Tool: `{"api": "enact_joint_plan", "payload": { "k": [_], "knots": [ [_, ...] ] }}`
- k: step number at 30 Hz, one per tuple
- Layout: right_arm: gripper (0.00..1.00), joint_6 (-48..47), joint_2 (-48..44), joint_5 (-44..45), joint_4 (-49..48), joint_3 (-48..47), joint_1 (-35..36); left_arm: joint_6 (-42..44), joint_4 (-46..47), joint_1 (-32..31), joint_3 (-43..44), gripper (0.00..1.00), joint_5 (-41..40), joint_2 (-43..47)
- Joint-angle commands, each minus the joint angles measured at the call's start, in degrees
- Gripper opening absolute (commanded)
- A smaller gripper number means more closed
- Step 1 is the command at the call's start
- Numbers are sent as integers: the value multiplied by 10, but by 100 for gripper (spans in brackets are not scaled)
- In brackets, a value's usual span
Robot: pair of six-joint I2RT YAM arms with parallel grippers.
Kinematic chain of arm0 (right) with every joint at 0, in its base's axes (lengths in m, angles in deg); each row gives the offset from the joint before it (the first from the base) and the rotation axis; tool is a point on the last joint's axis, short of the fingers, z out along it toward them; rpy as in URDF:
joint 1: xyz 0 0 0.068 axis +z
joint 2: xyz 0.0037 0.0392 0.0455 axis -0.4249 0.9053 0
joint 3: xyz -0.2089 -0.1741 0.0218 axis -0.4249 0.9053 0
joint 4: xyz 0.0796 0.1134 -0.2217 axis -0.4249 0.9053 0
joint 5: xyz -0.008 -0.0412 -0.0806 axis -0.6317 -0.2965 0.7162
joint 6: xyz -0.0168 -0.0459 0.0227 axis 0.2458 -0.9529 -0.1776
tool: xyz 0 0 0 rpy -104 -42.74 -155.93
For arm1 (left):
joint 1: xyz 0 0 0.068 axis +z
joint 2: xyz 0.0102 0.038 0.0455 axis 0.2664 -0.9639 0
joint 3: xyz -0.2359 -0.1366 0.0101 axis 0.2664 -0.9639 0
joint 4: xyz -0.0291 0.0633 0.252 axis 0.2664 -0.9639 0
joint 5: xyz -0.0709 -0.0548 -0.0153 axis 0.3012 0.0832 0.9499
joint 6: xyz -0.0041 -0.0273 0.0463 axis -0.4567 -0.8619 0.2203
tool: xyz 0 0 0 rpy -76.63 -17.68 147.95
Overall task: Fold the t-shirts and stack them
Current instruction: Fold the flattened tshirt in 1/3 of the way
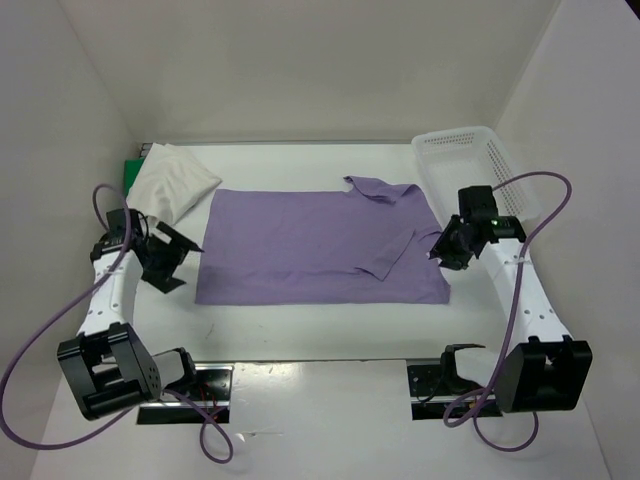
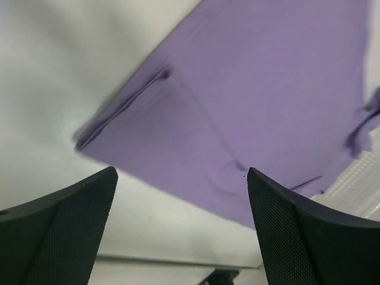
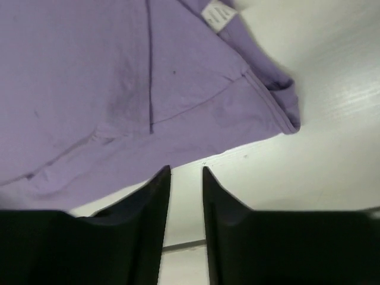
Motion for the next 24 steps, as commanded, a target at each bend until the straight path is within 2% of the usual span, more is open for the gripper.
{"api": "enact_joint_plan", "payload": {
  "k": [1, 2, 3, 4, 5, 7, 8, 9, 11, 12, 13, 17, 24],
  "knots": [
    [32, -18, -4, -28, -25, -15, 16, 31, 75, -3, 18, 96, 40, -11],
    [22, -18, 10, -47, -43, -2, 21, 31, 105, -23, 3, 76, 60, -17],
    [7, -5, 19, -71, -90, 29, 21, 31, 163, -37, -10, 65, 73, -17],
    [2, 6, 29, -113, -116, 43, 21, 14, 179, -52, -23, 54, 67, -31],
    [0, 30, 51, -123, -168, 69, 34, 14, 209, -87, -23, 37, 60, -31],
    [0, 45, 74, -137, -209, 86, 50, 8, 230, -126, -23, 25, 36, -46],
    [0, 52, 92, -137, -225, 91, 73, 8, 252, -166, -23, 22, 36, -47],
    [7, 57, 101, -128, -254, 102, 85, 3, 262, -188, -23, 19, 31, -55],
    [19, 62, 134, -128, -287, 109, 108, -3, 297, -249, -23, 19, 24, -72],
    [29, 68, 147, -128, -298, 116, 116, -9, 309, -266, -23, 19, 24, -88],
    [31, 68, 160, -136, -308, 116, 122, -9, 326, -281, -23, 19, 24, -97],
    [34, 75, 205, -129, -337, 121, 148, -3, 351, -324, -23, 21, 31, -164],
    [37, 80, 216, -107, -350, 135, 148, 2, 370, -307, -44, 25, 18, -186]
  ]
}}
